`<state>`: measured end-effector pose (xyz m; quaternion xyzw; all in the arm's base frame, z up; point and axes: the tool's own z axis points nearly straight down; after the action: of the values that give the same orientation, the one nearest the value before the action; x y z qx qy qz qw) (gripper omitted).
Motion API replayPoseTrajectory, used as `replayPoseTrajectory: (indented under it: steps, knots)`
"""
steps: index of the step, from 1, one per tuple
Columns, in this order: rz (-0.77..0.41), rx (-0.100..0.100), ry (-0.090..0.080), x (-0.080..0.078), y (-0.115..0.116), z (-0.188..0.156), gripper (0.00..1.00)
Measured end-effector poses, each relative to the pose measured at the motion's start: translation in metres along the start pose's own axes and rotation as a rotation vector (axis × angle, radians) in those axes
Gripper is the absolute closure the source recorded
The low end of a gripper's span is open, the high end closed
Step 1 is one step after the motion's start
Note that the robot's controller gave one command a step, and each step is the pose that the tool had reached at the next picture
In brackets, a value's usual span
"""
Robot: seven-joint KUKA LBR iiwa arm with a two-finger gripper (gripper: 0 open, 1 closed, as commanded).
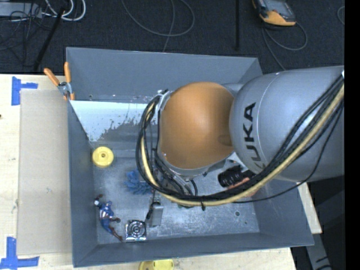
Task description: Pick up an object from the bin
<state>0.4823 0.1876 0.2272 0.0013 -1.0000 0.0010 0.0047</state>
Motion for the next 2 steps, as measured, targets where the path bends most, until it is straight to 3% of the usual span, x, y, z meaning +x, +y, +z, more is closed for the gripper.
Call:
replayPoseTrajectory:
  steps: [1, 2]
  knots:
    - [0.004, -0.002, -0.007, -0.002, -0.001, -0.004, 0.0]
    - [-0.06, -0.004, -0.017, -0.053, -0.006, 0.028, 0.0]
